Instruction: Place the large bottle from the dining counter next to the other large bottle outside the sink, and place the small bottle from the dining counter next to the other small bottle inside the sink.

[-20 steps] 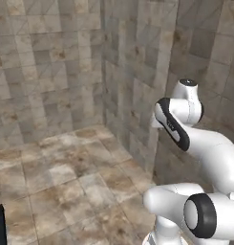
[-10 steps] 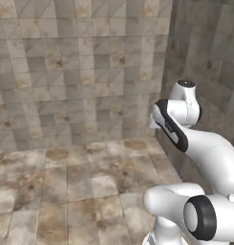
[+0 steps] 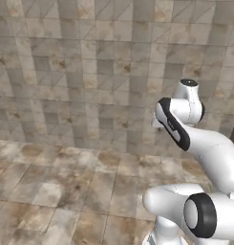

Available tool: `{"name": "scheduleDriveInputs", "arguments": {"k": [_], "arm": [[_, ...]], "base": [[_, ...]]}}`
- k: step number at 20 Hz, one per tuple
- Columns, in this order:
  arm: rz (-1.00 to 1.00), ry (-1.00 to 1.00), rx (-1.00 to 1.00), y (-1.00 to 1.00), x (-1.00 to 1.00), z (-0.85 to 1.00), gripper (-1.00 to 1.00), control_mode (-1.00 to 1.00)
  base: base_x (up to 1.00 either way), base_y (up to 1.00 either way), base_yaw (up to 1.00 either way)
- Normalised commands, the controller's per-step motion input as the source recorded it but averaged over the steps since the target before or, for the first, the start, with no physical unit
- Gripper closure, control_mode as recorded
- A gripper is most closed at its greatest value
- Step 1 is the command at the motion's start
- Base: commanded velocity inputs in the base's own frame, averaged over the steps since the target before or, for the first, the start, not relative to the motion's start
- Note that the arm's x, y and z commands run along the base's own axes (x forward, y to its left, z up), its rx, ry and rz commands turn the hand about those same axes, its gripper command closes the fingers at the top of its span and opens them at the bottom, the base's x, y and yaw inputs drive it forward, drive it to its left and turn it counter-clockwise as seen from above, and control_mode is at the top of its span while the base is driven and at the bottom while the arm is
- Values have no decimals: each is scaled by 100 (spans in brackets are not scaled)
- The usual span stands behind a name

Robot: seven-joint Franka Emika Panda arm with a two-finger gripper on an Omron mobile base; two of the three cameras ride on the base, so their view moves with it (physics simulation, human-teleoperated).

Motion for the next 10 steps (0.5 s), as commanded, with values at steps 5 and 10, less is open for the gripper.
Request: {"name": "scheduleDriveInputs", "arguments": {"k": [5, 10], "arm": [[0, 0, 0, 0, 0, 0, -100, 100], [0, 0, 0, 0, 0, 0, -100, 100]], "base": [[82, 40, 62], [87, 39, 61]]}}
